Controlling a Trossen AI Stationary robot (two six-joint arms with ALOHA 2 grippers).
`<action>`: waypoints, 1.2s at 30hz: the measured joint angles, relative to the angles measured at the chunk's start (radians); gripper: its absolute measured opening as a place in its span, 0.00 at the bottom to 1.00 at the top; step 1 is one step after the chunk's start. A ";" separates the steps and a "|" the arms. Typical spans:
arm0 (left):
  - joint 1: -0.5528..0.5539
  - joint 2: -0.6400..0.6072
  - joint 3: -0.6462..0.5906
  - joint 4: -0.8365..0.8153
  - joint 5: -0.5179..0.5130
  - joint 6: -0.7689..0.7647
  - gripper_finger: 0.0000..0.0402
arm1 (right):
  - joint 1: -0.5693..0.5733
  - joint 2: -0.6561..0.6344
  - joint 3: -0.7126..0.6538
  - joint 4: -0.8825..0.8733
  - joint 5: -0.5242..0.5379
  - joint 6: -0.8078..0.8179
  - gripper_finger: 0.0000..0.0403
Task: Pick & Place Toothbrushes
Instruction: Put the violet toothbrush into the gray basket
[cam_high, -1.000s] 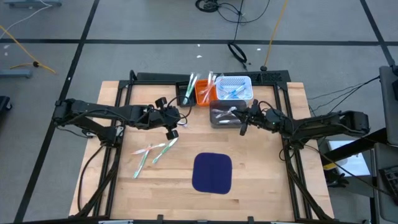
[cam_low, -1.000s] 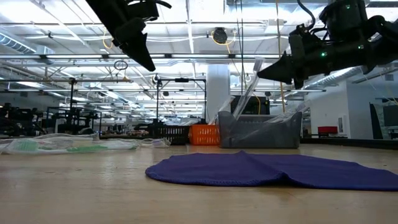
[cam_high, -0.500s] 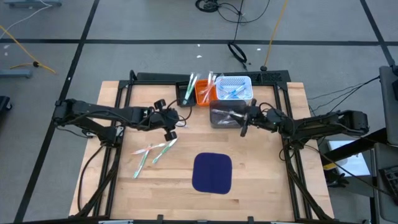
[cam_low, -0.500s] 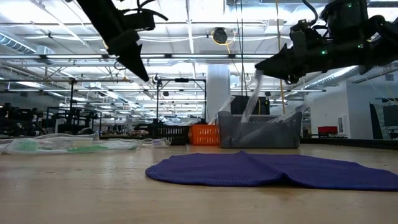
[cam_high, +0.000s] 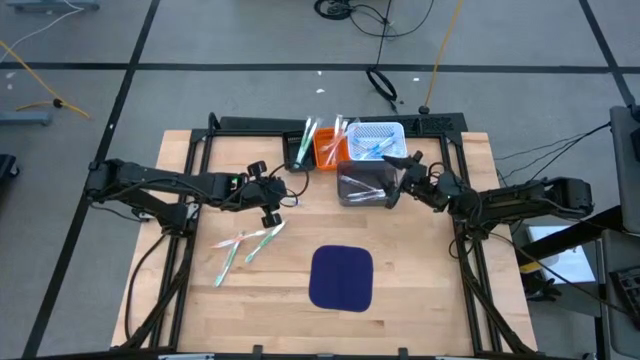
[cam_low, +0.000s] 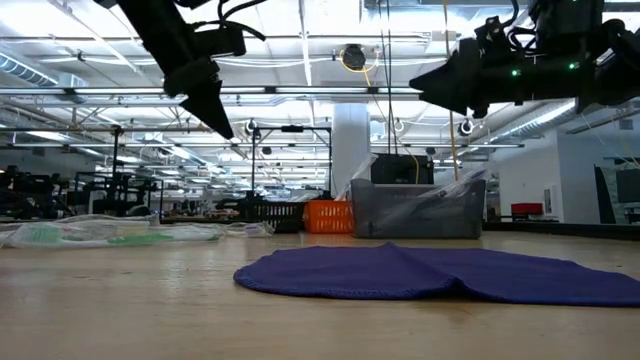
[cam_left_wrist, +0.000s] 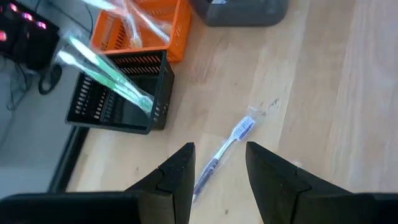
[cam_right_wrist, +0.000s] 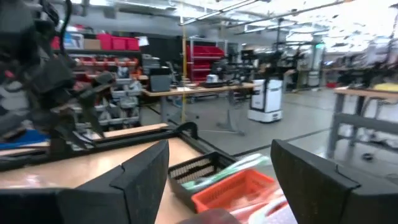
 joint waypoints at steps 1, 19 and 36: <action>0.000 0.002 -0.002 0.001 0.000 0.028 0.36 | 0.000 0.000 0.000 -0.001 -0.022 0.017 0.68; 0.214 0.187 -0.148 0.123 0.229 0.262 0.36 | 0.001 0.000 0.001 -0.034 -0.223 0.096 0.63; 0.313 0.338 -0.143 0.161 0.300 0.302 0.31 | 0.001 0.000 0.001 -0.077 -0.222 0.097 0.63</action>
